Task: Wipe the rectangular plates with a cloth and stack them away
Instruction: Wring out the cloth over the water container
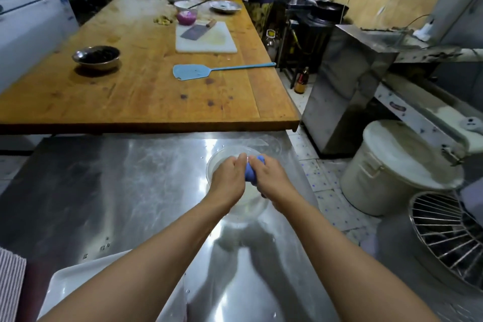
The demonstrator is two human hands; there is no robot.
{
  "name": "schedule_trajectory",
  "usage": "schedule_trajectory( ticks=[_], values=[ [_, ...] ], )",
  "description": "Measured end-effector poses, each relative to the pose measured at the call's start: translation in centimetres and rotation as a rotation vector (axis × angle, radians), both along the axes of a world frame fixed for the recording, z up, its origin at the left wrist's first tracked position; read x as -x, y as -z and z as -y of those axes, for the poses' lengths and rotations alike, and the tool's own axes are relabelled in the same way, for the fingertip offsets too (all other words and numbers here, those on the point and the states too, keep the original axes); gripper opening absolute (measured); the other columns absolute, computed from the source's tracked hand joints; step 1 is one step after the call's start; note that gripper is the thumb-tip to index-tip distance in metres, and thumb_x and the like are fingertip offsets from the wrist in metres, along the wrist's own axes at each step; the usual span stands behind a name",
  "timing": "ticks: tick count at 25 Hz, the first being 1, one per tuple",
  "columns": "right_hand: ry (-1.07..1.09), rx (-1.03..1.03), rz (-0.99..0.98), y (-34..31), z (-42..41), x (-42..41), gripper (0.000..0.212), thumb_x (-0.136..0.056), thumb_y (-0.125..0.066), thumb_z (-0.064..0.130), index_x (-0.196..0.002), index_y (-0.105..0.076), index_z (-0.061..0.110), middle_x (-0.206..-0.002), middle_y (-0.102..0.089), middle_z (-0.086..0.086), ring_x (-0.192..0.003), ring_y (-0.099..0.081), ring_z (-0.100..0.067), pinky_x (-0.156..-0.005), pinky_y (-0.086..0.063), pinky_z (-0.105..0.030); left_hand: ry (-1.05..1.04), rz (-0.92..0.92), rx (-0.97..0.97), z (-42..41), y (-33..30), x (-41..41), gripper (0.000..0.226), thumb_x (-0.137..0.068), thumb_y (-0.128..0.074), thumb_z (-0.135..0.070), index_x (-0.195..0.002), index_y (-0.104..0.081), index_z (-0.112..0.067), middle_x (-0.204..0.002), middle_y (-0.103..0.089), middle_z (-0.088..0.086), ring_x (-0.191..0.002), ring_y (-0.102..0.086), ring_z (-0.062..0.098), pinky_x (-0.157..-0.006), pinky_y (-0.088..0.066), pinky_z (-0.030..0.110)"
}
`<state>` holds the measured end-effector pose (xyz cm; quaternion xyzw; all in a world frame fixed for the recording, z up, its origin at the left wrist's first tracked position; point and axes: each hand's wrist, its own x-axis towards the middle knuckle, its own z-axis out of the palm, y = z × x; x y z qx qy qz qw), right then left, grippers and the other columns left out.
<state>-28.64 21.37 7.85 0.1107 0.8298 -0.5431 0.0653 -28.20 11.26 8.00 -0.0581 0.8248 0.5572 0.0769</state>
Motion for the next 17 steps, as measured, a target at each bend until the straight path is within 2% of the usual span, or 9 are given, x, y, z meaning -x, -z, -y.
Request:
schedule_trajectory(
  ticks=[3,5,7,8,10,12,14,17],
  values=[
    [0.007,0.127,0.165,1.3,-0.7,3.3,0.02,-0.09,-0.039,0.017,-0.072,-0.042,0.01,-0.059,-0.035,-0.008,-0.049,-0.026,-0.016,-0.045,-0.017,-0.021,-0.017,-0.19,0.179,-0.7,2.0,2.7,0.034,-0.098,-0.031,-0.022,-0.066,-0.039,-0.014,-0.064,-0.039,-0.003,-0.069,-0.042,0.021,-0.059,-0.031,0.031],
    [0.0,0.17,0.26,2.4,-1.0,5.1,0.019,-0.09,-0.038,0.016,-0.073,-0.043,0.011,-0.056,-0.034,-0.006,-0.046,-0.025,-0.015,-0.045,-0.018,-0.021,0.042,-0.313,0.396,-1.0,3.7,4.4,0.025,-0.098,-0.033,-0.014,-0.081,-0.05,-0.008,-0.07,-0.04,-0.002,-0.074,-0.046,0.024,-0.066,-0.034,0.033],
    [-0.004,0.211,0.335,3.2,-1.0,6.5,0.022,-0.092,-0.038,0.018,-0.072,-0.044,0.013,-0.052,-0.035,-0.005,-0.043,-0.027,-0.014,-0.045,-0.02,-0.022,0.075,-0.369,0.627,-1.2,4.8,5.7,0.016,-0.096,-0.037,-0.009,-0.1,-0.052,-0.007,-0.09,-0.048,0.005,-0.078,-0.049,0.022,-0.066,-0.035,0.029],
    [-0.003,0.232,0.364,3.5,-0.9,7.1,0.024,-0.093,-0.039,0.018,-0.069,-0.043,0.015,-0.049,-0.034,-0.004,-0.042,-0.026,-0.014,-0.045,-0.02,-0.021,0.075,-0.367,0.68,-1.3,5.1,6.2,0.016,-0.095,-0.037,-0.008,-0.102,-0.05,-0.009,-0.098,-0.048,0.006,-0.077,-0.048,0.021,-0.065,-0.035,0.028],
    [0.0,0.264,0.411,4.0,-0.7,7.8,0.027,-0.089,-0.042,0.014,-0.062,-0.039,0.017,-0.045,-0.031,0.0,-0.041,-0.025,-0.012,-0.046,-0.02,-0.021,0.078,-0.374,0.69,-1.2,5.6,7.0,0.016,-0.094,-0.033,-0.008,-0.098,-0.049,-0.01,-0.099,-0.05,0.007,-0.075,-0.048,0.023,-0.063,-0.035,0.03],
    [0.009,0.284,0.455,4.0,-0.5,8.1,0.028,-0.085,-0.042,0.01,-0.058,-0.037,0.017,-0.045,-0.03,0.0,-0.042,-0.024,-0.012,-0.045,-0.02,-0.02,0.09,-0.423,0.699,-1.2,6.0,7.6,0.019,-0.097,-0.03,-0.011,-0.091,-0.048,-0.008,-0.089,-0.052,0.01,-0.07,-0.048,0.026,-0.06,-0.034,0.034],
    [0.01,0.321,0.5,4.1,-0.4,8.3,0.03,-0.083,-0.039,0.007,-0.055,-0.033,0.018,-0.045,-0.027,0.001,-0.04,-0.021,-0.01,-0.042,-0.018,-0.018,0.053,-0.465,0.593,-1.1,6.4,7.7,0.023,-0.099,-0.032,-0.015,-0.081,-0.044,-0.009,-0.074,-0.051,0.013,-0.065,-0.048,0.031,-0.059,-0.034,0.04],
    [0.026,0.379,0.544,4.5,-0.4,8.5,0.031,-0.083,-0.035,0.007,-0.055,-0.03,0.018,-0.043,-0.025,0.001,-0.035,-0.018,-0.009,-0.039,-0.017,-0.014,0.042,-0.494,0.473,-0.9,6.7,7.8,0.027,-0.099,-0.036,-0.019,-0.075,-0.043,-0.009,-0.061,-0.048,0.011,-0.058,-0.046,0.032,-0.055,-0.033,0.041]
  ],
)
